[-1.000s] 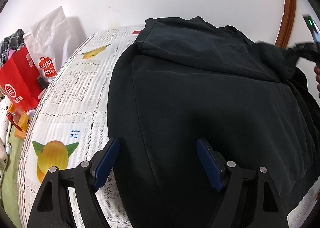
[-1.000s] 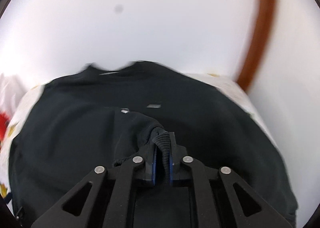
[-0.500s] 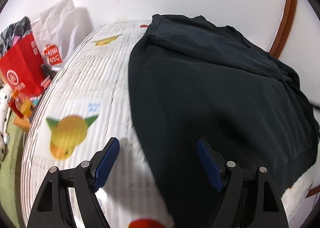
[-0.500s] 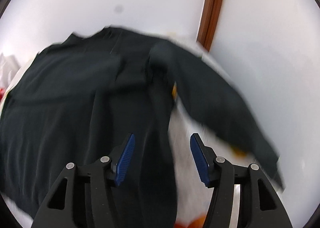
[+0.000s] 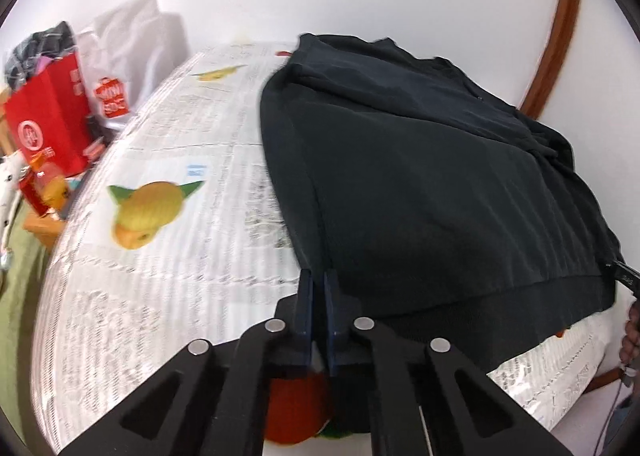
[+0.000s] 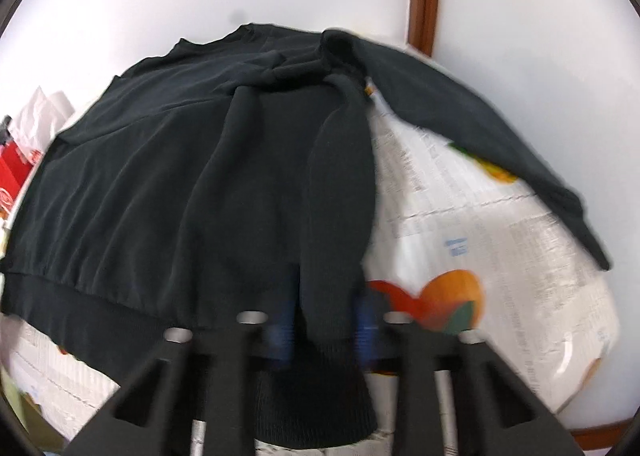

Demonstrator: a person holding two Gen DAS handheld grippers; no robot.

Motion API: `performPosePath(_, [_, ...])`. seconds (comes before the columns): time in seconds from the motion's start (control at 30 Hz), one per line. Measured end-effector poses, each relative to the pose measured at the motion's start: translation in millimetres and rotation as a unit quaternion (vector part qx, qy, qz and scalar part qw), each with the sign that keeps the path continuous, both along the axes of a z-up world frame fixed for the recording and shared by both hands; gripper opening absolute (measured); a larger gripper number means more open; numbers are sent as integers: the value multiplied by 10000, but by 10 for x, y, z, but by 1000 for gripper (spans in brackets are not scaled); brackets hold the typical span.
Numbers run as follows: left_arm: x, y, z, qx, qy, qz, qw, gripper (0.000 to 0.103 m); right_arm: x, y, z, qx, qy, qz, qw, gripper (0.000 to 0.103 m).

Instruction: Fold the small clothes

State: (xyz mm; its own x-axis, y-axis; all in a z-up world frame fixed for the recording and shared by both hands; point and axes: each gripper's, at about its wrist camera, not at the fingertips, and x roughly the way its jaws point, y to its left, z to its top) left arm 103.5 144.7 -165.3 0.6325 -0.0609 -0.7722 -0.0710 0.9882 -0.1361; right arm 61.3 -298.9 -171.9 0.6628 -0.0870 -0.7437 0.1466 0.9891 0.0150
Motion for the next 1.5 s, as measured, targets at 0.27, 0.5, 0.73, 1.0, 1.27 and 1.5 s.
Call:
performPosePath(0.27, [-363, 111, 58, -159, 5, -8, 9999, 5, -248, -21, 118, 220, -35, 269, 9994, 11])
performPosePath(0.5, [-475, 121, 46, -114, 128, -129, 9998, 6, -232, 32, 98, 120, 115, 355, 9992, 14])
performPosePath(0.73, [-365, 173, 236, 20, 42, 33, 10000, 29, -35, 114, 441, -516, -35, 389, 9979, 33])
performPosePath(1.0, [153, 246, 511, 210, -265, 221, 9992, 39, 895, 709, 1051, -515, -640, 1029, 9913, 49])
performPosePath(1.27, [763, 303, 556, 349, -312, 224, 9987, 39, 2238, 1745, 1218, -174, -635, 1923, 9791, 48])
performPosePath(1.5, [1223, 360, 406, 314, -222, 92, 9992, 35, 3148, 2553, 1100, -164, -494, 2638, 9632, 48])
